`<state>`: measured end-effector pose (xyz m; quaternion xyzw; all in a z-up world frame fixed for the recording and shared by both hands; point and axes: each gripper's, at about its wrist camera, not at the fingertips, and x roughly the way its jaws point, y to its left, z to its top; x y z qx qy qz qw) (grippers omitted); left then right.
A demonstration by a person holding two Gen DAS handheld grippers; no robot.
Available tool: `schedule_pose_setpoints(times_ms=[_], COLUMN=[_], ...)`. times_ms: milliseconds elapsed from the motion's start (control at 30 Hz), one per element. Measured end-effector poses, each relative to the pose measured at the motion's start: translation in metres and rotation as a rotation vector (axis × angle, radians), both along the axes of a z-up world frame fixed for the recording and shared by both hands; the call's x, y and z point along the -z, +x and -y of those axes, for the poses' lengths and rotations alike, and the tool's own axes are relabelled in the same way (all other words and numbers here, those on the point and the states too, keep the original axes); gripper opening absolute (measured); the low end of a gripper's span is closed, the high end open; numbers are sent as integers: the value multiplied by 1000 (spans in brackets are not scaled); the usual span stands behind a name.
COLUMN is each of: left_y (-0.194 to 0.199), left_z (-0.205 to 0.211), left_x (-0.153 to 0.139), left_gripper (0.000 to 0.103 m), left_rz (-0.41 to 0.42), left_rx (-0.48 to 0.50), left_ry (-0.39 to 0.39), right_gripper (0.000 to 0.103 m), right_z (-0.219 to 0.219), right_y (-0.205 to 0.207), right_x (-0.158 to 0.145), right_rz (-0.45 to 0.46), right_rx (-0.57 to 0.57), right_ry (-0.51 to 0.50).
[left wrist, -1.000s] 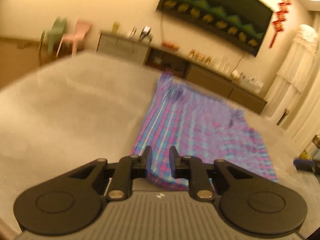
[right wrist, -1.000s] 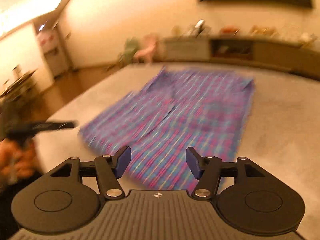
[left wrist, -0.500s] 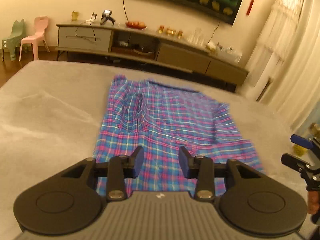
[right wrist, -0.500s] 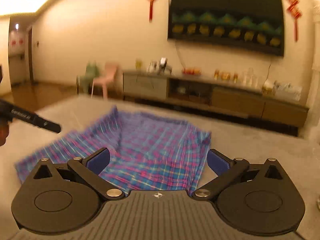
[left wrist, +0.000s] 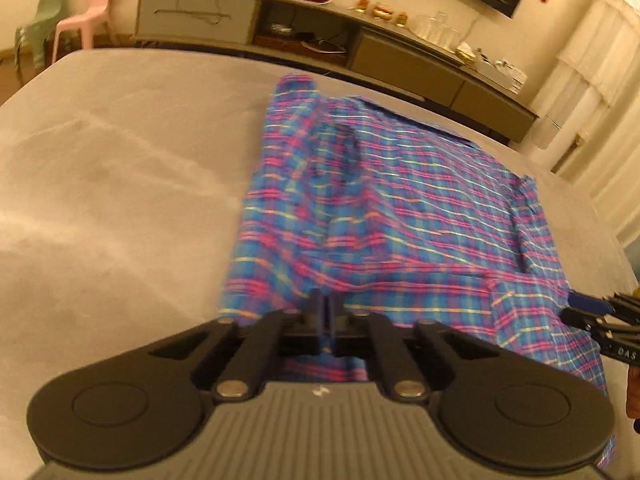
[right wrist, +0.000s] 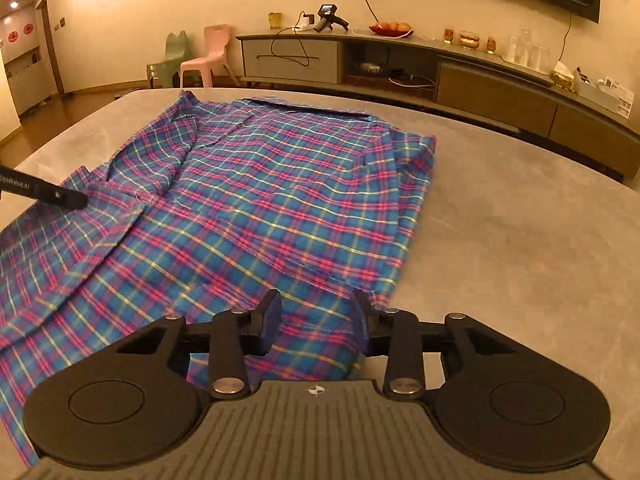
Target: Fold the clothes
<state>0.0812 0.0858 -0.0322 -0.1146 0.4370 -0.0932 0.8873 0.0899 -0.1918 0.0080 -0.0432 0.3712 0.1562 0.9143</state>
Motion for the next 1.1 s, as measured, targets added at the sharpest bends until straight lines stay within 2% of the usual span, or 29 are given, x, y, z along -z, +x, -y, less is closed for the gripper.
schedule_pose_setpoints(times_ms=[33, 100, 133, 200, 233, 267, 333, 400, 533, 633, 767, 867, 900, 967, 1000, 1033, 1067, 1100], left_y=[-1, -3, -4, -8, -11, -14, -18, -22, -25, -27, -27, -28, -29, -27, -27, -26, -25, -24], left_z=[-1, -2, -2, 1, 9, 16, 29, 38, 44, 45, 45, 45, 45, 46, 46, 46, 46, 46], left_x=[-3, -10, -13, -21, -23, -25, -23, -16, -7, -10, -10, -8, -7, -3, -2, 0, 1, 2], left_gripper=[4, 21, 25, 30, 31, 33, 36, 39, 40, 44, 46, 47, 47, 47, 47, 47, 47, 47], left_rz=[1, 3, 5, 15, 19, 22, 16, -19, -70, -67, -73, -76, -77, -82, -83, -84, -82, -79], left_rx=[3, 8, 10, 38, 72, 106, 162, 188, 204, 210, 215, 222, 224, 221, 218, 215, 210, 206], left_ry=[-9, -26, -35, -58, -73, -88, -91, -84, -113, -133, -142, -138, -134, -125, -120, -114, -106, -102], right_gripper=[39, 39, 42, 45, 56, 63, 86, 89, 89, 89, 90, 90, 88, 68, 40, 18, 8, 6], right_z=[1, 3, 4, 8, 10, 11, 11, 10, -1, -11, -22, -34, -38, -47, -50, -53, -55, -58], right_y=[1, 2, 3, 5, 6, 12, 40, 84, 176, 226, 266, 279, 281, 279, 277, 275, 273, 268], right_x=[-2, -6, -7, -30, -45, -59, -82, -87, -65, -39, -13, 4, 8, 11, 9, 7, 3, -1], right_rz=[1, 4, 6, 53, 85, 112, 143, 113, -5, -89, -147, -172, -172, -150, -134, -128, -123, -108], right_rx=[3, 8, 10, 7, 4, 3, 4, 15, 48, 71, 85, 75, 69, 56, 55, 62, 62, 48], right_ry=[-4, -11, -15, 3, 17, 25, 34, 64, 69, 69, 73, 41, 23, -19, -28, -40, -56, -75])
